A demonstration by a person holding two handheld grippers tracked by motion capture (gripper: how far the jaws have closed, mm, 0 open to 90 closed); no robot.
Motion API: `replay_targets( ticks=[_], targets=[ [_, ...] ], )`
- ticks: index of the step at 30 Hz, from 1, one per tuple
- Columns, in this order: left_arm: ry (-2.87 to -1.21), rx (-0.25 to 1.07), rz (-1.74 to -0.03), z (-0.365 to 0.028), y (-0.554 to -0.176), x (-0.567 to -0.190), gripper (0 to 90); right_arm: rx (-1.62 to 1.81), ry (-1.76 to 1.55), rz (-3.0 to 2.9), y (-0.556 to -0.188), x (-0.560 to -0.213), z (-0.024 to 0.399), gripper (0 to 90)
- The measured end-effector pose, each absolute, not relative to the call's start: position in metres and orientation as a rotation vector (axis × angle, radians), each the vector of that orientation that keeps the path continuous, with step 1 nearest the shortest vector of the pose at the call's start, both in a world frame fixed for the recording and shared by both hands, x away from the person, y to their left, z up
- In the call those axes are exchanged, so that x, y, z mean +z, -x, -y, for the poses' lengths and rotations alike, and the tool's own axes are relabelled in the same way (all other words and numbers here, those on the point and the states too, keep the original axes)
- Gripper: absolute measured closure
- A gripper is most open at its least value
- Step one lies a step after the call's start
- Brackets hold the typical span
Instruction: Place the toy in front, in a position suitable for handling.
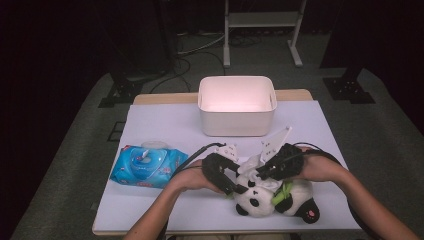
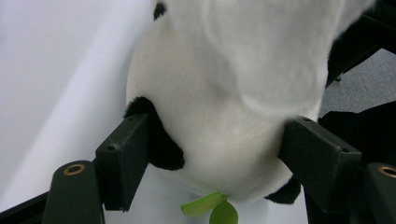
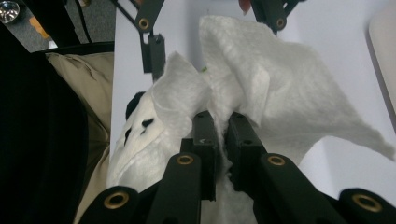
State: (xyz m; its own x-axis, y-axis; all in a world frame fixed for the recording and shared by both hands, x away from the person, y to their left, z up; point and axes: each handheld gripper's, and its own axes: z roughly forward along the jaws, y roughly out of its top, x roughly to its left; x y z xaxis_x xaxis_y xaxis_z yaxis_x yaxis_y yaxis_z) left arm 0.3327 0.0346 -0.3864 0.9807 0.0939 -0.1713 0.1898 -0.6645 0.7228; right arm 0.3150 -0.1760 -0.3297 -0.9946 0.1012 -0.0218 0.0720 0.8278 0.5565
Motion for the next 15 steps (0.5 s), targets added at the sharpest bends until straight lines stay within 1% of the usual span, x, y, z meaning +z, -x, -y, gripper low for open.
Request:
replay_targets(
  ticks=[10,15],
  targets=[
    [-2.300,-0.139,-0.184,-0.034,-0.329,-0.385,25.1,0.922,-0.088,-2.980,-0.323,-0.336,0.148,82.6],
    [-2.299,-0.134,-0.181,-0.034,-0.329,-0.385,25.1,0.910,-0.097,-2.982,-0.324,-0.334,0.149,82.6]
  ],
)
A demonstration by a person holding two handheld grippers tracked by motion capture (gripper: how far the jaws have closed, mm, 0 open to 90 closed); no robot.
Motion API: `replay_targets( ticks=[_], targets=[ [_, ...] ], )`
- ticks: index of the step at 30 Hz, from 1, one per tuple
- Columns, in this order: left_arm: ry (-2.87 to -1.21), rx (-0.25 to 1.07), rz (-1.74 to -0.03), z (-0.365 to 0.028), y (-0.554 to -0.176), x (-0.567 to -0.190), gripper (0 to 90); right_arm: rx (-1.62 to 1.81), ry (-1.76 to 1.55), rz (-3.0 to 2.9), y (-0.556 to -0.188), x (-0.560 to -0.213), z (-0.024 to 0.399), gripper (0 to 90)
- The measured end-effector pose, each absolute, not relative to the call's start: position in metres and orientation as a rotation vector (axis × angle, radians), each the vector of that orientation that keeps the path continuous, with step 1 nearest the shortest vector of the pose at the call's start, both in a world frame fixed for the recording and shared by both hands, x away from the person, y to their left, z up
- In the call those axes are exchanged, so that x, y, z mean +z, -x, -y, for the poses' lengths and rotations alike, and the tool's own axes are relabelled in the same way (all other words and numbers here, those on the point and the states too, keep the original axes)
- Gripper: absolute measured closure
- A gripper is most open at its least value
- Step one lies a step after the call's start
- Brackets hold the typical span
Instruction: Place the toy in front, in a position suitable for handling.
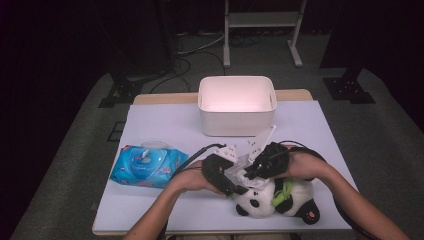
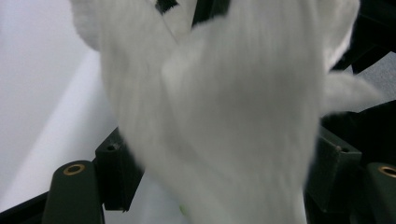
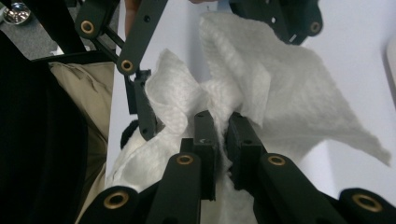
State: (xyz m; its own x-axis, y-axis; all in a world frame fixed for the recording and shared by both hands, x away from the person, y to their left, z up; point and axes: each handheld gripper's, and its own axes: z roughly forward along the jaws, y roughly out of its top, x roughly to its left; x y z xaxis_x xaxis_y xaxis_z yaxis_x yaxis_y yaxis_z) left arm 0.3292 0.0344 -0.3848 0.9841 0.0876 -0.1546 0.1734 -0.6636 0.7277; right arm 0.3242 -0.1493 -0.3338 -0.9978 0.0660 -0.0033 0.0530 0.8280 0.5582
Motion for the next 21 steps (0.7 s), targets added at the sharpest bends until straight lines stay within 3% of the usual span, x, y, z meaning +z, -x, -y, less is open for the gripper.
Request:
replay_targets(
  ticks=[21],
  targets=[
    [-2.310,-0.132,-0.168,-0.034,-0.330,-0.384,25.1,0.918,-0.230,-2.956,-0.317,-0.330,0.191,82.5]
  ],
)
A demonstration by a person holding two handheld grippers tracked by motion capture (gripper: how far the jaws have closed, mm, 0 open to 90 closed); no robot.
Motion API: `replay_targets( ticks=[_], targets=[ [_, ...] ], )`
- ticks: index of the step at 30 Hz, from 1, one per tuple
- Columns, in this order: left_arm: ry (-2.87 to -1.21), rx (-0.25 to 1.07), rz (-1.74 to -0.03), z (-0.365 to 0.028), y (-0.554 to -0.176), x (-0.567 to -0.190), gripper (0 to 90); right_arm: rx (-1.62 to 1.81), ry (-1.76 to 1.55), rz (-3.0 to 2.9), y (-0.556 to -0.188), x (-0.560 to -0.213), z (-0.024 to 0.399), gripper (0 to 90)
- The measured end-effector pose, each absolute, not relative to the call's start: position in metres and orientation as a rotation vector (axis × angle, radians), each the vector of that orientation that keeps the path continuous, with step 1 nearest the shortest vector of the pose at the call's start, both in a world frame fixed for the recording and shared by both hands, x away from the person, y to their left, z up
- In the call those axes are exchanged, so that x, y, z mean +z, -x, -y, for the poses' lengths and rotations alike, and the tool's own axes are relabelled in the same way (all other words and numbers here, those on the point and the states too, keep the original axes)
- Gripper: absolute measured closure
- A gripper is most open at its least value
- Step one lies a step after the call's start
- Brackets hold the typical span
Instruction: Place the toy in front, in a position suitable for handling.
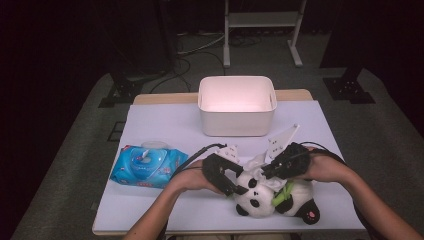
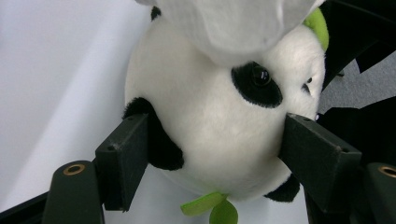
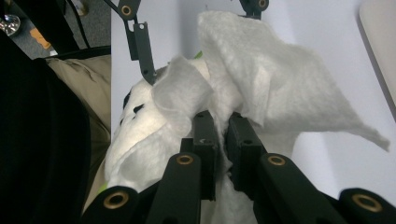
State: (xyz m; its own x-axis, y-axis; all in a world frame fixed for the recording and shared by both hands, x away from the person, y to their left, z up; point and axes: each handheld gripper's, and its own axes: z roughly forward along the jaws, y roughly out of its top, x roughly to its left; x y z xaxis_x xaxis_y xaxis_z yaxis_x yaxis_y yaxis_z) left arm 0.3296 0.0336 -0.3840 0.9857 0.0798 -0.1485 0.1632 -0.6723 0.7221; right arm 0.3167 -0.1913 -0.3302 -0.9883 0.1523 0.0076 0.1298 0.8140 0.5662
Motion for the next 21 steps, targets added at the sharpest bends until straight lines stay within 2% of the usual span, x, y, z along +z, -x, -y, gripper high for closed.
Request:
replay_targets(
  ticks=[15,21],
  targets=[
    [-2.296,-0.116,-0.163,-0.035,-0.325,-0.384,25.1,0.936,-0.193,-2.993,-0.332,-0.333,0.151,82.5],
    [-2.302,-0.111,-0.161,-0.035,-0.325,-0.384,25.1,0.942,-0.209,-2.986,-0.333,-0.334,0.155,82.5]
  ],
)
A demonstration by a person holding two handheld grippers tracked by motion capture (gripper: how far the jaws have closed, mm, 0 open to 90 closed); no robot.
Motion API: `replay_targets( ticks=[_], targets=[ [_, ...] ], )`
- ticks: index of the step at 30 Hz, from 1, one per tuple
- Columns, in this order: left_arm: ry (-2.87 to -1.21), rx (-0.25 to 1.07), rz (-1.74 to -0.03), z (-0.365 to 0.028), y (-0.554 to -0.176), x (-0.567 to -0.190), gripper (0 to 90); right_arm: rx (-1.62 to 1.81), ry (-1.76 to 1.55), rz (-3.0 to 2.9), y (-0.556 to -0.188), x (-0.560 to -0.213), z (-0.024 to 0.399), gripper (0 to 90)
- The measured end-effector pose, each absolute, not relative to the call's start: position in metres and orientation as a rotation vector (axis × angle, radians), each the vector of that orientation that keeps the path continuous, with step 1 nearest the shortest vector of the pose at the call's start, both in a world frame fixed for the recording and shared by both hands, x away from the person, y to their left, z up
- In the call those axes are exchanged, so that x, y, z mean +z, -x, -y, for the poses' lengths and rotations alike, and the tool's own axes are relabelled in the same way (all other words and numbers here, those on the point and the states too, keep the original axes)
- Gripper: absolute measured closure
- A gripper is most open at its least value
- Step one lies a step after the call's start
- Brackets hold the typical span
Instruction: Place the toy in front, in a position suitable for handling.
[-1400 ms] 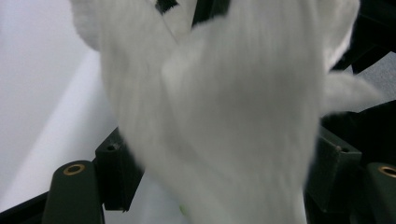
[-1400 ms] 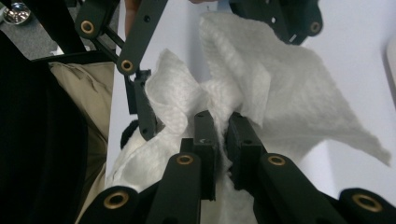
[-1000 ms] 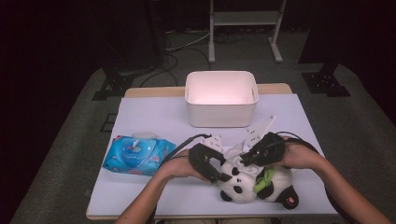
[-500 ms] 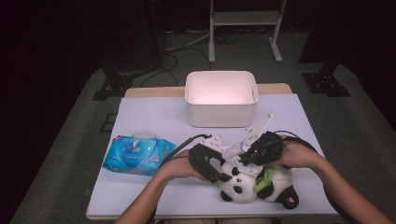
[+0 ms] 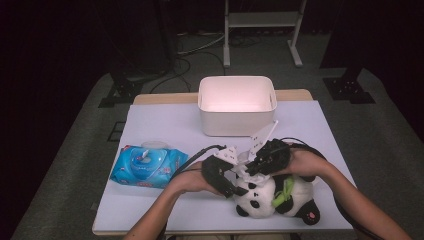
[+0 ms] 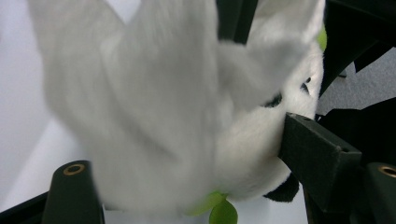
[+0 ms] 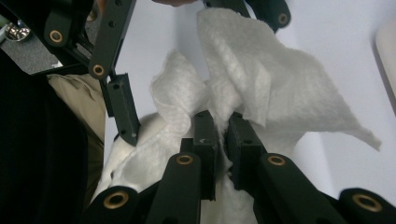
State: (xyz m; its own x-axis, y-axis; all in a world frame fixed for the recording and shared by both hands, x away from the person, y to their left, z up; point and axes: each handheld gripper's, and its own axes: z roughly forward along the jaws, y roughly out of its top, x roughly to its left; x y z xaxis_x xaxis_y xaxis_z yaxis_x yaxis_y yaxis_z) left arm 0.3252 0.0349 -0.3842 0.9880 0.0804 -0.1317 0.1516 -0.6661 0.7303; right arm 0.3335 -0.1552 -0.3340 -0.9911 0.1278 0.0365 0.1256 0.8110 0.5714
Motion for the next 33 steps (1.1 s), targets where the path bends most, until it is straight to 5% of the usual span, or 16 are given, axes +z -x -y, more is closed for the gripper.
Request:
replay_targets(
  ticks=[20,33],
  targets=[
    [-2.287,-0.107,-0.238,-0.034,-0.336,-0.389,25.2,0.903,-0.302,-2.936,-0.313,-0.335,0.206,82.6],
    [-2.288,-0.101,-0.284,-0.032,-0.346,-0.391,27.0,0.928,-0.213,-2.933,-0.306,-0.331,0.187,82.5]
  ],
)
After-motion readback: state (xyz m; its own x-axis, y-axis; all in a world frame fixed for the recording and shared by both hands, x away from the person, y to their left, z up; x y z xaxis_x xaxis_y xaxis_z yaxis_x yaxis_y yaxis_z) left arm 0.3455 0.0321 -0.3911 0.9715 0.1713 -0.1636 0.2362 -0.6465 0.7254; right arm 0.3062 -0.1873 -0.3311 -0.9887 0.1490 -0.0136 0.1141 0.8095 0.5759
